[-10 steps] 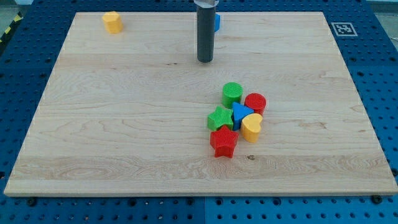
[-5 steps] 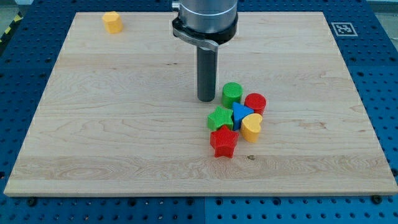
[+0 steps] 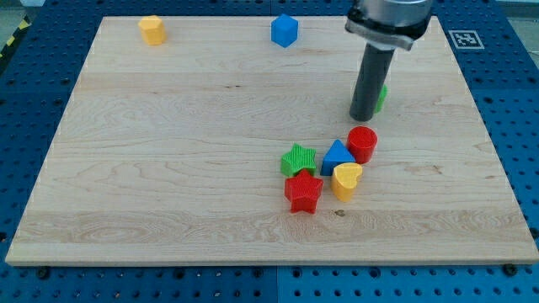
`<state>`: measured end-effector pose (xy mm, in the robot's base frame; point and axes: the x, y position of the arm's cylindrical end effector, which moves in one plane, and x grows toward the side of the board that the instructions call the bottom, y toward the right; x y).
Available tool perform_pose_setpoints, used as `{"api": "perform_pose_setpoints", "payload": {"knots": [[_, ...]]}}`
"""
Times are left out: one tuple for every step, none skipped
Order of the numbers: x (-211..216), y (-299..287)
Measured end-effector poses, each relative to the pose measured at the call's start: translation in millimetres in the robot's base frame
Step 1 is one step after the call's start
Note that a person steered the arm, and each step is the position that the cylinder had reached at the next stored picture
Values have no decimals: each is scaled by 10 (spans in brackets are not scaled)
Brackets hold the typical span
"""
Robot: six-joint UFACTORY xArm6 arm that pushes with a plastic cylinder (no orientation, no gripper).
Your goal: Move the green circle to the top right
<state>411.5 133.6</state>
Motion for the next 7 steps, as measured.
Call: {"api": "perform_pose_setpoints", "payload": {"knots": [[-259,212],[-569,407],[-911,561],[-1197,748],[-1456,906],[-1608,949],[-1416,962]]}}
